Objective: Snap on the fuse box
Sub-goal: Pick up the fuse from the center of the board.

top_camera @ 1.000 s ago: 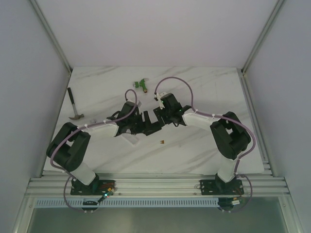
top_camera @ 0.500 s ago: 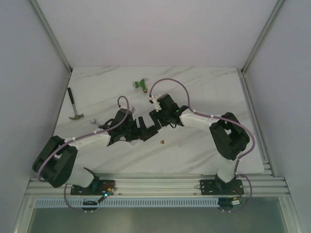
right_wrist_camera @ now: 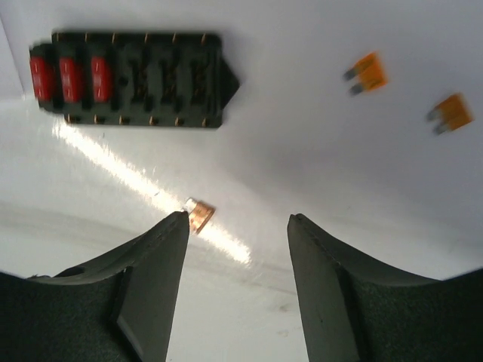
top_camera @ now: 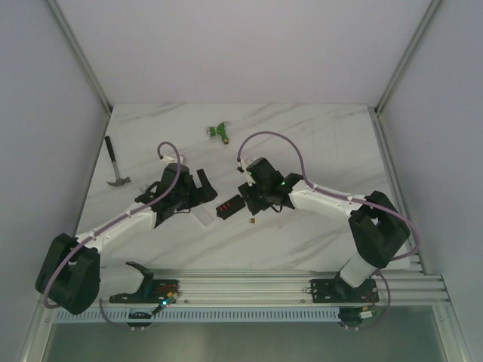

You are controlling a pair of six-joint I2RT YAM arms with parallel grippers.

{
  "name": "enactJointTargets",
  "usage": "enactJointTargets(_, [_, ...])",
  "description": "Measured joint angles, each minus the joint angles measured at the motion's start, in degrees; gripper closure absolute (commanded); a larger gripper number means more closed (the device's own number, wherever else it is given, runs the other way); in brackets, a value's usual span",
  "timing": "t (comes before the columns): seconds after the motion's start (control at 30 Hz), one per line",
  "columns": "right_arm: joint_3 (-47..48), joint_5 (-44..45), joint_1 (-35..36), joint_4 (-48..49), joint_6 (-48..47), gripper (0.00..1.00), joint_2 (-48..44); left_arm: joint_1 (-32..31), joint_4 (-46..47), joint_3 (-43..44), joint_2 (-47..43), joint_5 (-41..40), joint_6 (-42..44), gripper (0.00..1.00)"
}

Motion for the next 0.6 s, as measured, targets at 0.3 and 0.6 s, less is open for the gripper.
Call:
enactJointTargets(0.3, [-2.54,0.33,4.39,-2.19,2.73,0.43,1.38,4.2,-0.92,0.0,-1.29,-3.34,1.05,0.0])
enactJointTargets(0.6, [-2.71,1.81,4.79,-2.62,2.69,0.45,5.4,4.66,-1.25,0.0,-1.36,-3.91,1.44,0.0])
